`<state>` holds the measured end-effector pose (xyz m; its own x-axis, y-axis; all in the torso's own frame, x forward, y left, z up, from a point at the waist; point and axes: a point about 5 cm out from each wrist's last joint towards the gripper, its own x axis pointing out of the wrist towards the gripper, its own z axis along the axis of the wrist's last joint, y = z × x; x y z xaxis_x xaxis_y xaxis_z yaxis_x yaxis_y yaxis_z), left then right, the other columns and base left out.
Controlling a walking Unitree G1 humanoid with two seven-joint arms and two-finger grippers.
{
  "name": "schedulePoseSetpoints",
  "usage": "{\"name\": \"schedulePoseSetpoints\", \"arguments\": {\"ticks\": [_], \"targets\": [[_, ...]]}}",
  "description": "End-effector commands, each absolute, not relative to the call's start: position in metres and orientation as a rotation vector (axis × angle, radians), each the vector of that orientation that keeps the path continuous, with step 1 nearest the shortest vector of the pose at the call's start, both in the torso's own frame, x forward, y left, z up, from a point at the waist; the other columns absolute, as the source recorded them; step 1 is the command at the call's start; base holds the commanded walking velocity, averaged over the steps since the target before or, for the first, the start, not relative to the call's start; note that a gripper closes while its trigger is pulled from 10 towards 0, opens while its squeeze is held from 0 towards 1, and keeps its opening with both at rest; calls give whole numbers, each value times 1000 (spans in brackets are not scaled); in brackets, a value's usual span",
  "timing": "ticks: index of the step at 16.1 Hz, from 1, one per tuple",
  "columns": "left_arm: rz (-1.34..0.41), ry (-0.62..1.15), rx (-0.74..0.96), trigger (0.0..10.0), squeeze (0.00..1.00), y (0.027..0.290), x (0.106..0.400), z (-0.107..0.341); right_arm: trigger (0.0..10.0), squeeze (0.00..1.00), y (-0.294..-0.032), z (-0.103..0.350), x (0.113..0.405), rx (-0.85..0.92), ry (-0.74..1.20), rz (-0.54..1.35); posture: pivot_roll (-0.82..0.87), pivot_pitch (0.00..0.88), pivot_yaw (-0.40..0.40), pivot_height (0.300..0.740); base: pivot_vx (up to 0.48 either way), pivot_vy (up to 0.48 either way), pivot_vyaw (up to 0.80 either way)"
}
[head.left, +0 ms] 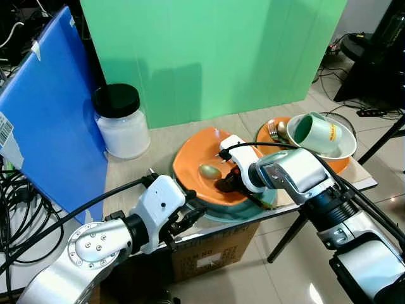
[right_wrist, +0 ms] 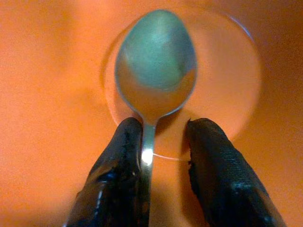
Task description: Setting the table
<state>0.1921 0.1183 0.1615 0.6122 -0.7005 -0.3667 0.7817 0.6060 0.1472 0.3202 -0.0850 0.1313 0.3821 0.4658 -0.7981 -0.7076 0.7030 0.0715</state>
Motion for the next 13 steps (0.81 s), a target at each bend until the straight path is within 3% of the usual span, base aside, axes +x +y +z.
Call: {"name": "schedulePoseSetpoints", "arguments": {"ticks": [1, 8, 13], "targets": [[-883, 265, 322, 10000, 0, 116, 190, 165, 0, 0, -86, 132, 322, -315, 910, 758, 146, 0, -26, 740, 0, 0, 0], [-867, 238, 325, 10000, 0, 117, 197, 167, 0, 0, -85, 145, 330, -266, 829, 736, 137, 0, -15, 740, 0, 0, 0], [-805, 177, 315, 10000, 0, 115, 217, 174, 0, 0, -101, 181, 325, -121, 614, 696, 118, 0, 12, 740, 0, 0, 0]]}}
